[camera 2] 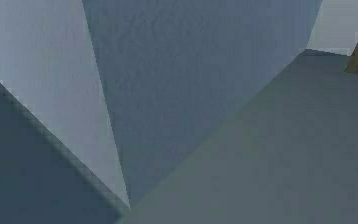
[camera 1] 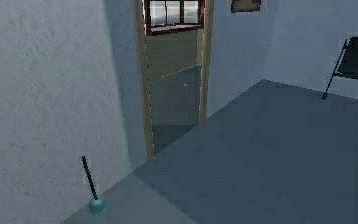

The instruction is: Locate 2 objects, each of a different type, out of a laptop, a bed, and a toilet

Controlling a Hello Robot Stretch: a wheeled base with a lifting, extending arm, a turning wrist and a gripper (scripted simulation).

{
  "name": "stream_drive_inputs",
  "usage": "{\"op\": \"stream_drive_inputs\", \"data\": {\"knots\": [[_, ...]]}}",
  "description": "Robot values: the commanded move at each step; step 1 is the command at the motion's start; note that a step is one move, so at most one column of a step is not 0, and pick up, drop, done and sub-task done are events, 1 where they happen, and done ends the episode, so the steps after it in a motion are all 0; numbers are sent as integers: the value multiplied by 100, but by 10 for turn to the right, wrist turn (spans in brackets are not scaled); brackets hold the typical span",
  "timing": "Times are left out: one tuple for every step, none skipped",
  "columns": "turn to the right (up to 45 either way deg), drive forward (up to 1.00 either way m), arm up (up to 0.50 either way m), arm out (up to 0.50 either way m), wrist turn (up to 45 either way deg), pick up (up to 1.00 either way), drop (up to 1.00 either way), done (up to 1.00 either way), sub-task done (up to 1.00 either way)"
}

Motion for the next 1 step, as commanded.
{"op": "stream_drive_inputs", "data": {"knots": [[30, 0, 0, 0, 0, 0, 0, 0, 0]]}}
